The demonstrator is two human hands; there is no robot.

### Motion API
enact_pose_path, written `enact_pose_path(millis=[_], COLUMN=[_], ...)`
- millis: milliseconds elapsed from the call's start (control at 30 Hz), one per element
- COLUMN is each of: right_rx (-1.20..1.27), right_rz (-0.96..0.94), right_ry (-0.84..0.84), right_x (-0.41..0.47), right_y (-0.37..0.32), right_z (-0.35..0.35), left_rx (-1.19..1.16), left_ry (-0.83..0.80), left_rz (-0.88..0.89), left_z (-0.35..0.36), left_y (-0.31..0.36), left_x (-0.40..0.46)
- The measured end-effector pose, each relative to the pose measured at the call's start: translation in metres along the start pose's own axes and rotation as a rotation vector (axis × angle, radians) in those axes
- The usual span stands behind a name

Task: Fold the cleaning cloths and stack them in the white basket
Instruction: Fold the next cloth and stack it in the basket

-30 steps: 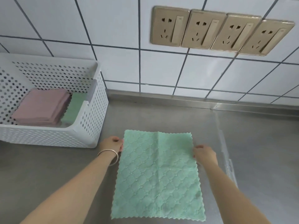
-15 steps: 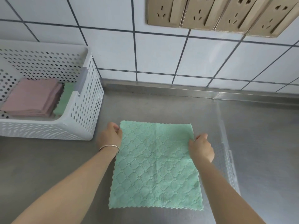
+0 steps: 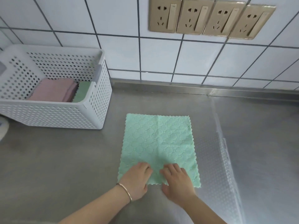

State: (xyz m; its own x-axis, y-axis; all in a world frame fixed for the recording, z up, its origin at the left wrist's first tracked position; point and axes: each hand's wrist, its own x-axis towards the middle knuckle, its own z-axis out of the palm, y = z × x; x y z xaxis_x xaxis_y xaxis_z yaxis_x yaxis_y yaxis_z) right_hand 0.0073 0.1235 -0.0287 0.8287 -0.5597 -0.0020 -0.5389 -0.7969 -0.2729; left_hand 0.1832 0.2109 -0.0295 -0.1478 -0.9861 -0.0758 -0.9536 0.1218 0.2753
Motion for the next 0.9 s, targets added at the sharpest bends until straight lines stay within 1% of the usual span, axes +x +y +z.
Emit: enact_pose_path(millis=[100, 133, 200, 300, 367, 433, 500, 567, 633, 700, 733, 800, 833, 900], right_rx=[-0.081, -0.103, -0.133, -0.119, -0.052, 0.046, 0.126, 0.200, 0.244, 0.302, 0.321, 0.350, 0.379, 0.455], right_rz=[0.017, 0.024, 0.073, 0.241, 0.389, 0.493, 0.483, 0.496, 0.533, 0.553, 0.568, 0.608, 0.635, 0.705], right_ry=[-0.018, -0.019, 0.004, 0.025, 0.045, 0.066, 0.054, -0.031, -0.242, -0.477, -0.555, -0.617, -0.598, -0.531], right_x=[-0.003, -0.003, -0.005, -0.011, -0.019, -0.028, -0.038, -0.043, -0.047, -0.048, -0.045, -0.036, -0.030, -0.015], right_y=[-0.003, -0.003, 0.000, 0.018, 0.034, 0.048, 0.055, 0.057, 0.058, 0.063, 0.064, 0.067, 0.069, 0.071], right_z=[0.002, 0.002, -0.003, -0.012, -0.018, -0.024, -0.031, -0.043, -0.056, -0.064, -0.069, -0.075, -0.076, -0.079], left_rx=[0.048, 0.046, 0.055, 0.050, -0.008, -0.128, -0.242, -0.238, -0.268, -0.275, -0.285, -0.341, -0.396, -0.540], left_ry=[-0.029, -0.011, 0.089, 0.192, 0.218, 0.210, 0.141, -0.014, -0.231, -0.353, -0.383, -0.387, -0.353, -0.235], left_rz=[0.014, 0.016, -0.004, -0.130, -0.199, -0.278, -0.326, -0.350, -0.373, -0.396, -0.414, -0.469, -0.517, -0.632], left_z=[0.009, 0.009, 0.007, 0.002, 0.000, -0.008, -0.023, -0.038, -0.048, -0.054, -0.057, -0.062, -0.064, -0.068], left_y=[-0.002, -0.002, -0.001, -0.013, -0.026, -0.037, -0.041, -0.045, -0.047, -0.050, -0.052, -0.058, -0.060, -0.065], left_x=[-0.002, -0.003, -0.006, -0.014, -0.023, -0.033, -0.042, -0.049, -0.054, -0.057, -0.056, -0.051, -0.047, -0.038])
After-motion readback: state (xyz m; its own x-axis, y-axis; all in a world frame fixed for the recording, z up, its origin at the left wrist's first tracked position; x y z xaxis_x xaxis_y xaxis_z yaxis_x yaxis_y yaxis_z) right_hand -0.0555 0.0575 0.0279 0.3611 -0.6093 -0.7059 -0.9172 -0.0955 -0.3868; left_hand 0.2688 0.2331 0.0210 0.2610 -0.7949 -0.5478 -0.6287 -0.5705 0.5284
